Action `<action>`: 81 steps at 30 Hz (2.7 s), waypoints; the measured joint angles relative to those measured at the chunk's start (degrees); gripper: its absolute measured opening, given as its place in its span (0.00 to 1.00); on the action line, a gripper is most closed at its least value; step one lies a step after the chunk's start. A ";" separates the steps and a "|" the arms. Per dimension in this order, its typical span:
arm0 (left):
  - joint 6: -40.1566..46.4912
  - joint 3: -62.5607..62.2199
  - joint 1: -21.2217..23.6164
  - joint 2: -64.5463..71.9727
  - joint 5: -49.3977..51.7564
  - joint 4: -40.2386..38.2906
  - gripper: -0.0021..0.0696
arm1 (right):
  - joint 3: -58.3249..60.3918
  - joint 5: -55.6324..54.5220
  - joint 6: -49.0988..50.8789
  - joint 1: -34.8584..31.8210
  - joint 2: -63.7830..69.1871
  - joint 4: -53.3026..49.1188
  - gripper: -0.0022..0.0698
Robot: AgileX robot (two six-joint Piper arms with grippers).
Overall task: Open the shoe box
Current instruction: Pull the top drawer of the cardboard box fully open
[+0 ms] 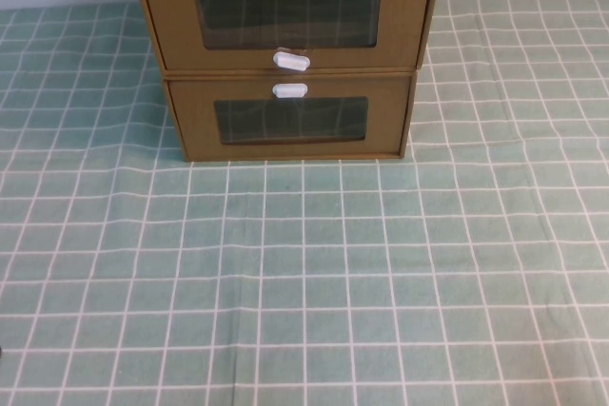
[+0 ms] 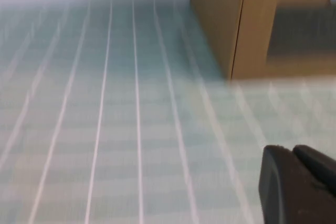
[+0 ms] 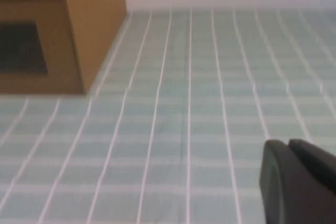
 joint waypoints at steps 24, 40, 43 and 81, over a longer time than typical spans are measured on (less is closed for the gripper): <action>-1.37 0.00 0.00 -0.04 -58.91 0.00 0.02 | 0.08 -73.26 5.39 0.00 -0.40 0.40 0.01; -2.34 -31.42 0.00 6.44 -35.66 -5.39 0.02 | -33.17 -46.45 29.36 0.00 2.74 -19.07 0.01; -3.07 -40.22 0.00 15.22 -26.63 -8.98 0.02 | -42.03 -37.37 35.83 0.00 8.71 -21.21 0.01; 39.73 -111.43 0.00 103.28 40.10 -48.16 0.02 | -71.90 32.99 -24.72 25.62 76.91 6.44 0.01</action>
